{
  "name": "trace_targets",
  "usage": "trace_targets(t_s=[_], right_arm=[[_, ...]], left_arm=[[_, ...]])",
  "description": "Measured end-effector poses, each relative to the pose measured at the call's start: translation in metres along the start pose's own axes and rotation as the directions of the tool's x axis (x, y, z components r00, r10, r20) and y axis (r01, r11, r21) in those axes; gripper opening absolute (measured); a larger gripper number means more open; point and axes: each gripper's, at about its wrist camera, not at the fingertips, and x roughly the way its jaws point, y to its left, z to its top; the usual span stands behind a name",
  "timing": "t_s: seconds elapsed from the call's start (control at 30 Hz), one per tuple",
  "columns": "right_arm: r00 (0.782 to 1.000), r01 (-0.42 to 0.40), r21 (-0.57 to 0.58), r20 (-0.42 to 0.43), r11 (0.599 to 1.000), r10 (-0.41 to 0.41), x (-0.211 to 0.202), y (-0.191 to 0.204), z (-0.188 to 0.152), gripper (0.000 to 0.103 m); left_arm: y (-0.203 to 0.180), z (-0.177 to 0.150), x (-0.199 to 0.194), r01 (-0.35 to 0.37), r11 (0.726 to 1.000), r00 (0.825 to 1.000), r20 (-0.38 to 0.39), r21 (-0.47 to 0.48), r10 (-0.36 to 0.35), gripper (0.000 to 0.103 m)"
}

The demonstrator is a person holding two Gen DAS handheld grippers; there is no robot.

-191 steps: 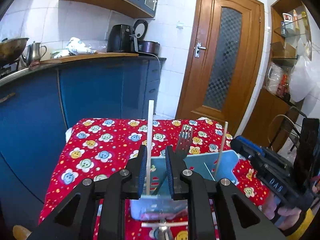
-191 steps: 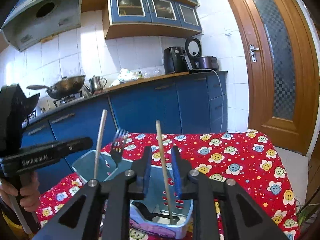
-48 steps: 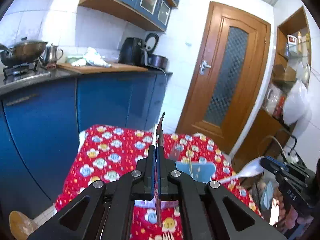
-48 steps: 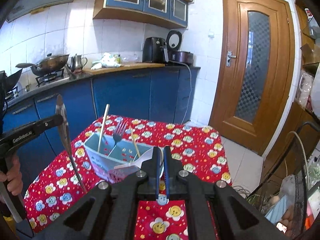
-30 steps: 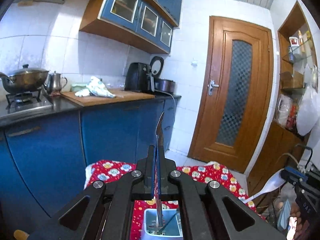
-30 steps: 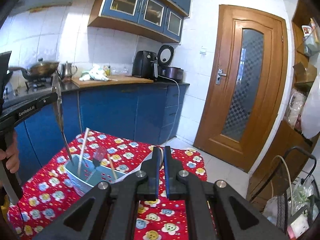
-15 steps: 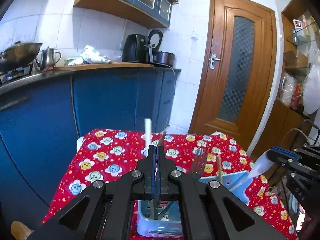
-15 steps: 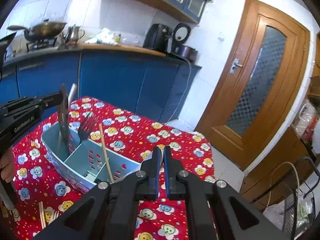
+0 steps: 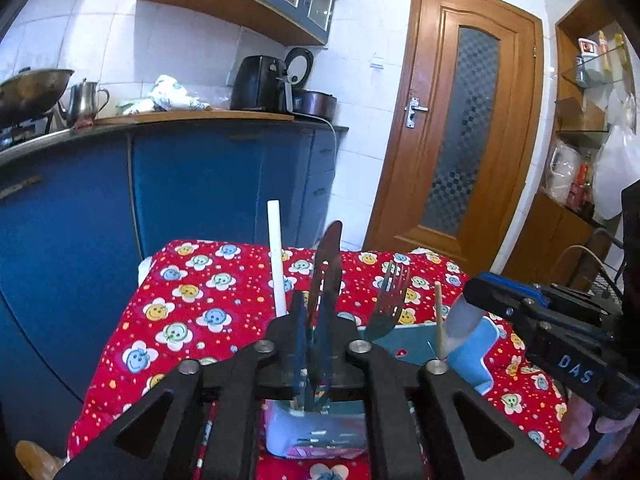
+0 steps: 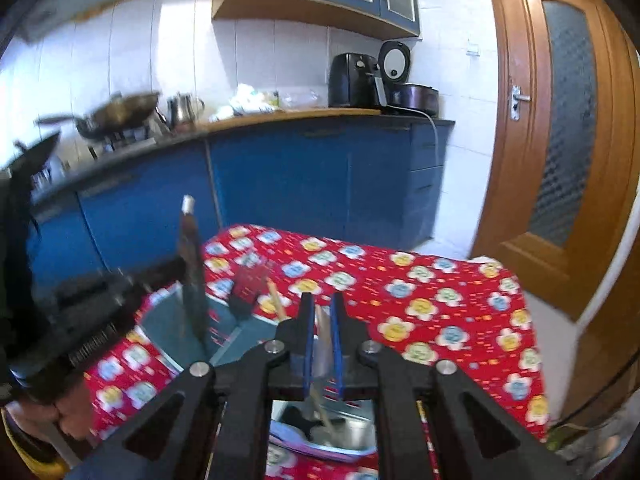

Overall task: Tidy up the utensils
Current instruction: 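Open both grippers to drop the knife and beige spoon into the caddy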

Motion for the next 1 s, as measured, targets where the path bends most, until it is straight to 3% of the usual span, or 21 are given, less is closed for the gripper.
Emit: trace_targets(t_s=[0.1, 0.23, 0.43, 0.7, 1.0], right_arm=[[0.998, -0.041, 0.035, 0.041, 0.999, 0.04, -0.006, 0.001, 0.002, 0.026], [0.995, -0.061, 0.051, 0.086, 0.997, 0.056, -0.023, 0.004, 0.004, 0.026], [0.992, -0.063, 0.067, 0.115, 0.996, 0.055, -0.053, 0.009, 0.001, 0.026], [0.996, -0.053, 0.14, 0.077, 0.989, 0.043, -0.08, 0.008, -0.02, 0.026], [0.999, -0.03, 0.228, -0.029, 0.973, 0.038, -0.091, -0.002, -0.059, 0.027]], left_arm=[[-0.001, 0.001, -0.007, 0.008, 1.0, 1.0, 0.002, 0.006, -0.008, 0.02], [-0.005, 0.002, -0.019, 0.019, 1.0, 1.0, -0.007, 0.015, -0.019, 0.027], [-0.009, 0.0, -0.041, 0.037, 0.999, 0.998, -0.049, 0.003, -0.037, 0.028], [-0.009, -0.016, -0.068, 0.029, 1.0, 0.994, -0.105, 0.011, -0.028, 0.028], [-0.005, -0.047, -0.085, 0.011, 1.0, 0.981, -0.194, -0.026, -0.016, 0.028]])
